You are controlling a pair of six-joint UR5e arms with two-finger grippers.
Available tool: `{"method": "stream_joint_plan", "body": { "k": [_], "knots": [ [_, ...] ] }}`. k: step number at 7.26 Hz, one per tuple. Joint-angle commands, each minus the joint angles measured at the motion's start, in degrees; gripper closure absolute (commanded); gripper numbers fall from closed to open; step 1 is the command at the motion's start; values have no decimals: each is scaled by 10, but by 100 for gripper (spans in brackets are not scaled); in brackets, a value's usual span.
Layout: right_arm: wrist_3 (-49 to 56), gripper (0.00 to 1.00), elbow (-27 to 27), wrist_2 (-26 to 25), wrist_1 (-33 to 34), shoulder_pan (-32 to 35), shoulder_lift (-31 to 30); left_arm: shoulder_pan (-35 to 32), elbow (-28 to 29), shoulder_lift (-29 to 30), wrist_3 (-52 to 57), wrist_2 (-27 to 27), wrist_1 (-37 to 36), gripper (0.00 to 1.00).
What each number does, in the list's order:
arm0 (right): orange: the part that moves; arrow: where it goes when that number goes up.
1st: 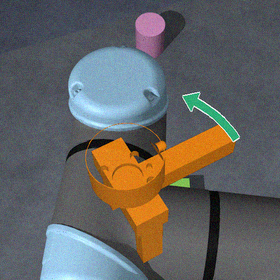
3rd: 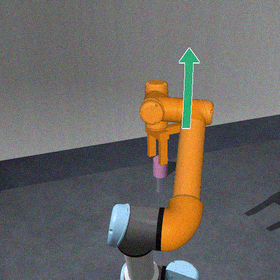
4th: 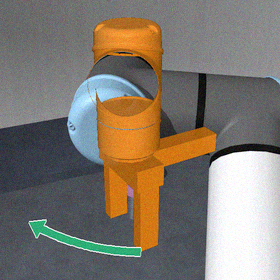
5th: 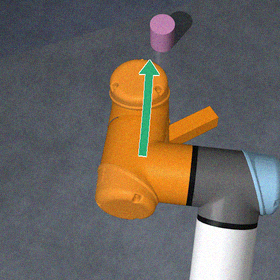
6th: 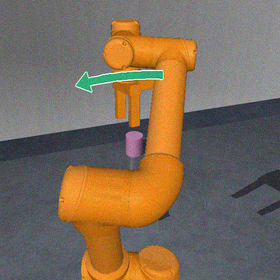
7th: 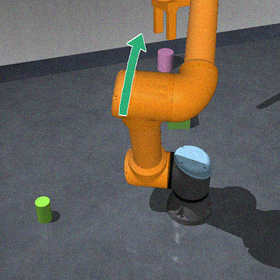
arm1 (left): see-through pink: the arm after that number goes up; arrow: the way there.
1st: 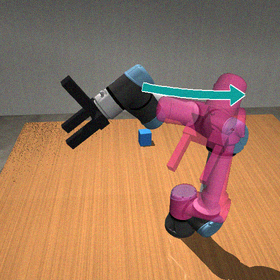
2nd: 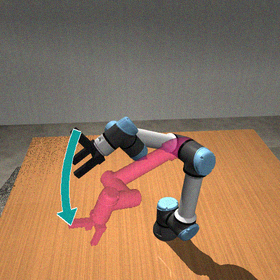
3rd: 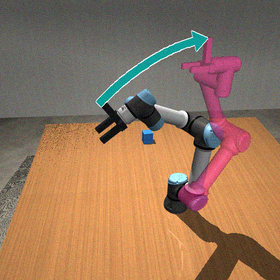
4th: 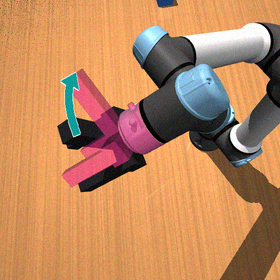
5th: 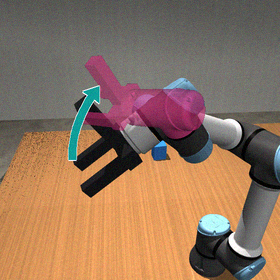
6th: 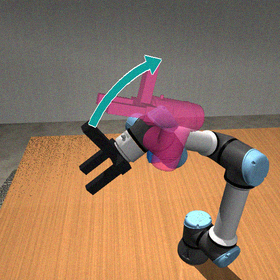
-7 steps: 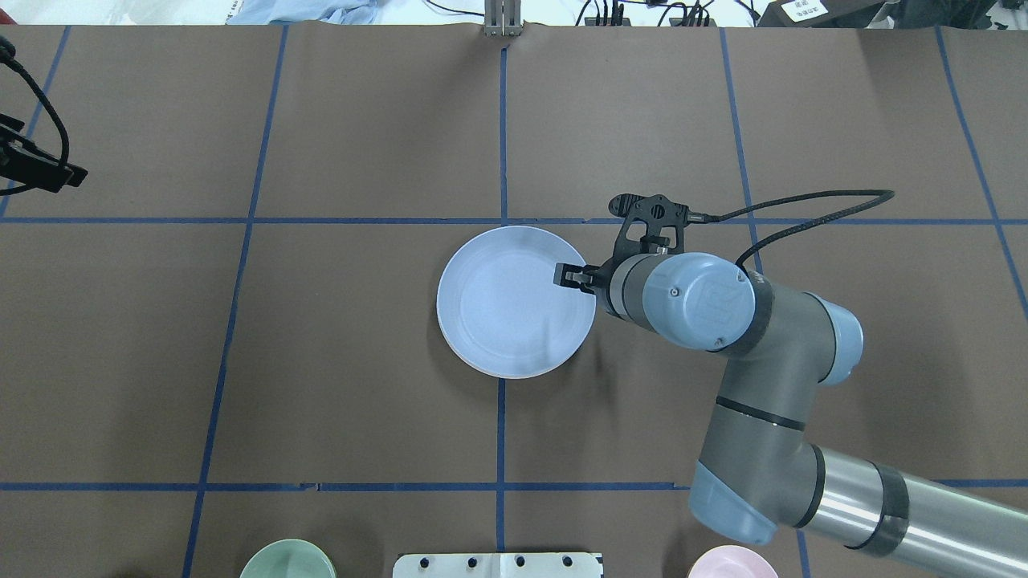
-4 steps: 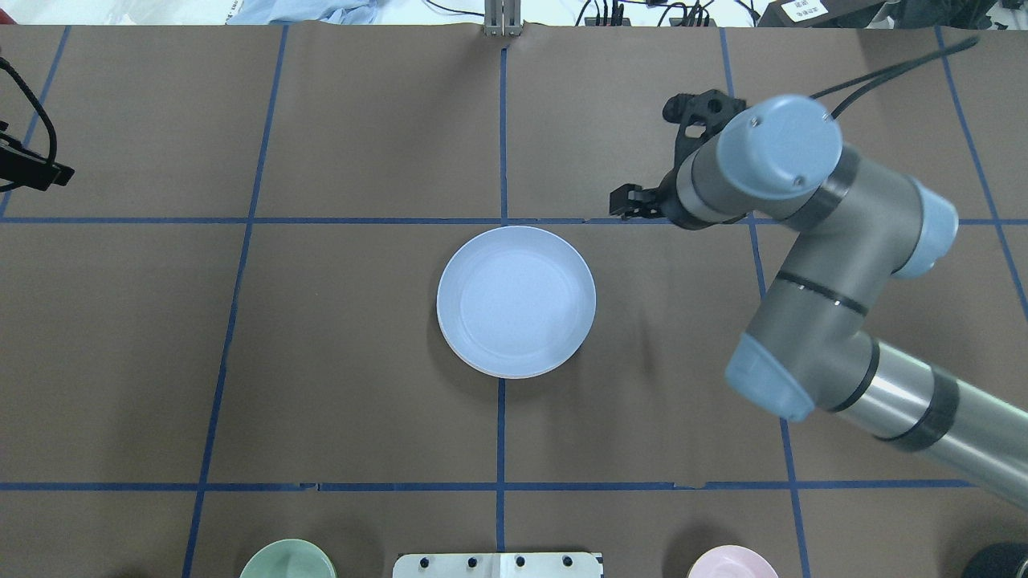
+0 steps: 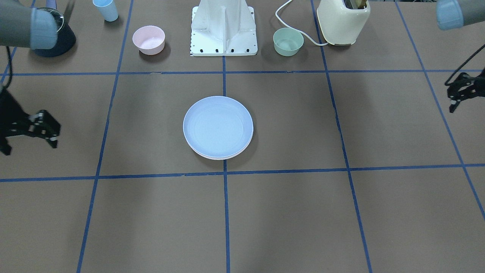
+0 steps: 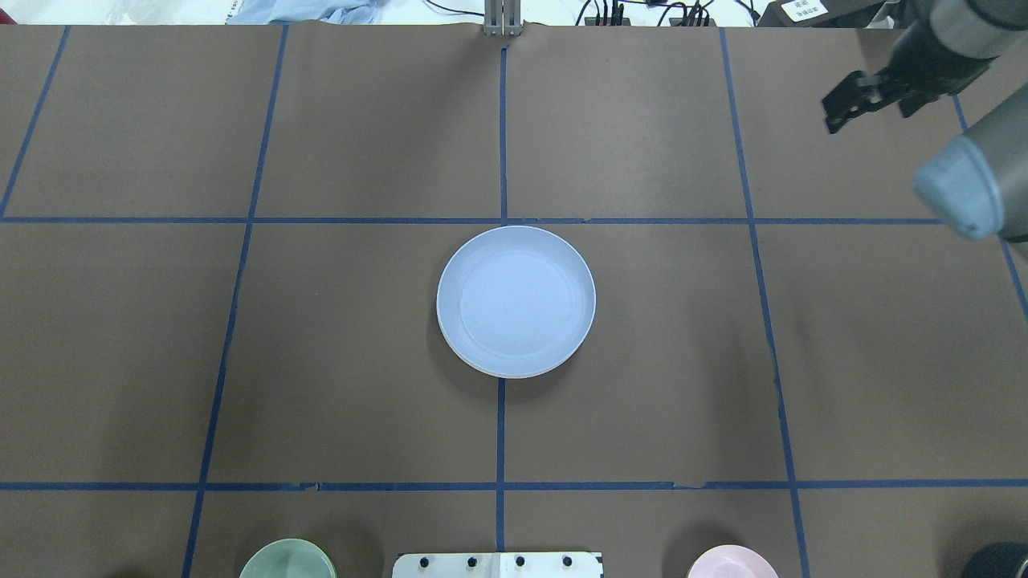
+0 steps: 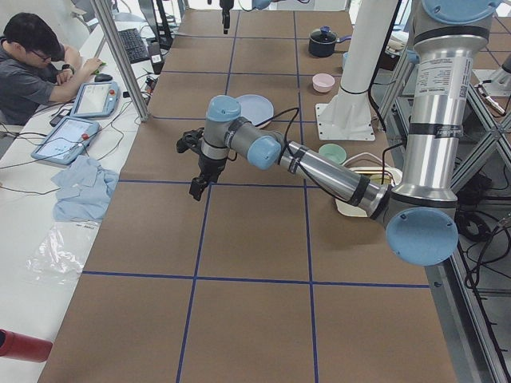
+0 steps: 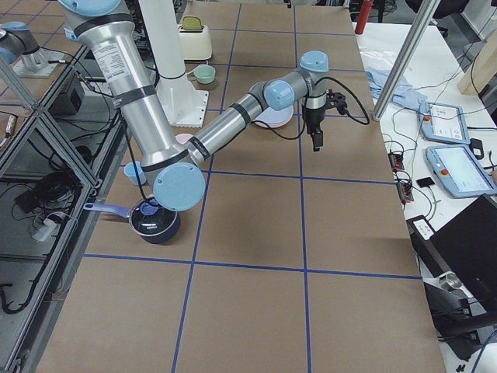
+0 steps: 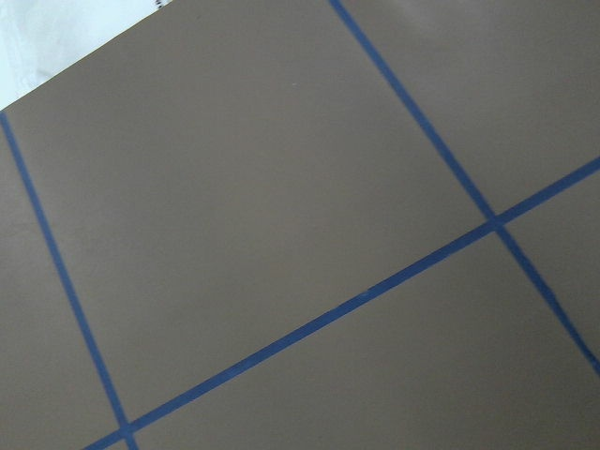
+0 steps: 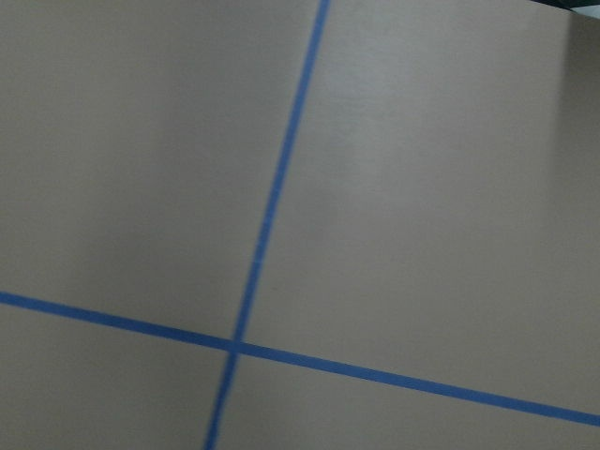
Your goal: Stack three plates with pink and blue
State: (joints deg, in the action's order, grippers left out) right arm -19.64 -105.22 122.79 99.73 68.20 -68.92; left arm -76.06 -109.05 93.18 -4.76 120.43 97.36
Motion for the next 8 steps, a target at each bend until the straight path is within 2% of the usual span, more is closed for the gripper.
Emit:
{"method": "stream_joint_plan", "body": {
  "k": [1,2,3,4,5,6,7,8],
  "knots": [
    [211,0,7,63,18,116,-83,-91,65,2,117,20,-64,0],
    [253,0,18,80,18,147,-123,-114,79,2,147,78,-123,0],
    [272,0,24,83,12,160,-170,-120,81,-1,148,96,-173,0],
    [275,0,27,83,12,169,-208,-124,87,-1,149,98,-193,0],
    [274,0,26,82,11,176,-248,-128,106,-3,150,121,-190,0],
    [274,0,23,81,11,192,-261,-146,100,-38,161,153,-164,0],
    [274,0,22,82,10,205,-261,-149,100,-49,165,175,-129,0],
    [270,0,21,82,10,205,-260,-147,110,-41,160,174,-129,0]
  ]
}}
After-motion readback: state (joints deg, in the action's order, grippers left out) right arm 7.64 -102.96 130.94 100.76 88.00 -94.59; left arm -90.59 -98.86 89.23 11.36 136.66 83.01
